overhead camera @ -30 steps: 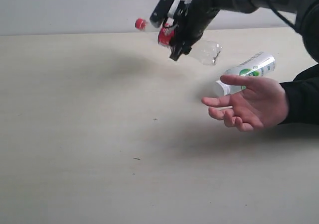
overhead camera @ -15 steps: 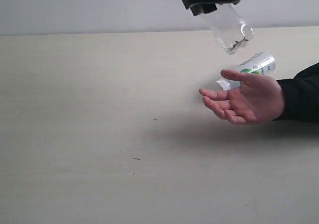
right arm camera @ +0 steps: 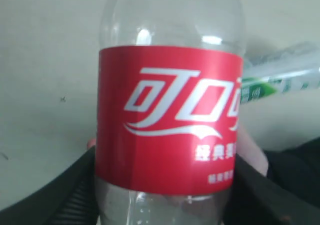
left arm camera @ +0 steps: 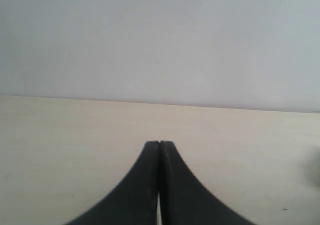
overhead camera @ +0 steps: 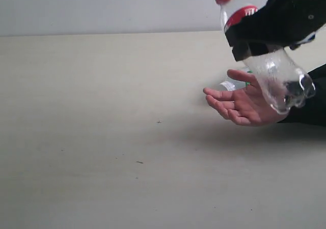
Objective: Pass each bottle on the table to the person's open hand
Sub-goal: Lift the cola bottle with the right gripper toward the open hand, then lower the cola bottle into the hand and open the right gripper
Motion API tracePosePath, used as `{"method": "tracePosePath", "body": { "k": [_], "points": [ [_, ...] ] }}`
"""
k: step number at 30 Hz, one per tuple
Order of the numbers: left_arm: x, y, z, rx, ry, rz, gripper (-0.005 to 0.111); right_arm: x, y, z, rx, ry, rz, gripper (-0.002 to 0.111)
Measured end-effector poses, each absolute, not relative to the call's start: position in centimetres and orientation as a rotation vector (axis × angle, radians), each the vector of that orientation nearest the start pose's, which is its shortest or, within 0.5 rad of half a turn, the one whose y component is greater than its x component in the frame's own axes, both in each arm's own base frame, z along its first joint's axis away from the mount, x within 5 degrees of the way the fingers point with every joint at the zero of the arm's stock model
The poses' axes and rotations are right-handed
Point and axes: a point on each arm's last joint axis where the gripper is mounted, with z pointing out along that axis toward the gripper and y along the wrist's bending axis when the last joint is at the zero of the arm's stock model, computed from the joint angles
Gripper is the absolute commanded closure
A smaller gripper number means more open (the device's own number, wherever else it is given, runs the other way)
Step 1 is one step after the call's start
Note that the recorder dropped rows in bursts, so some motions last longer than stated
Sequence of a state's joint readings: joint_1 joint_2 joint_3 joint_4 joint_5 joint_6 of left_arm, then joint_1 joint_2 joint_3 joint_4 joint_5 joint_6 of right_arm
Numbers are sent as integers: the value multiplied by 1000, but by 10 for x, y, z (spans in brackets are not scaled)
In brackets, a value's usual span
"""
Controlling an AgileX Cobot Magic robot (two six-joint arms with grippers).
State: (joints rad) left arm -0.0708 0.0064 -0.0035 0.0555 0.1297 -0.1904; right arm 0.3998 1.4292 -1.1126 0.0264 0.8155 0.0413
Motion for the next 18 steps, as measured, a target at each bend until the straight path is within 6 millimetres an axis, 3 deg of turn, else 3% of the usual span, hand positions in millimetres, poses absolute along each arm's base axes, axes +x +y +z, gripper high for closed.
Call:
{"method": "tracePosePath", "body": {
  "k": [4,8,18],
  "points": [
    [57,-3,202,-58,1617,-153,107,261,114,272,-355,2679,221,108],
    [57,-3,202,-58,1617,-153,107,261,112,260,-252,2664,223,108],
    [57,-3,202,-58,1617,-153,107,274,115,220,-247,2798,134,108]
  ]
}}
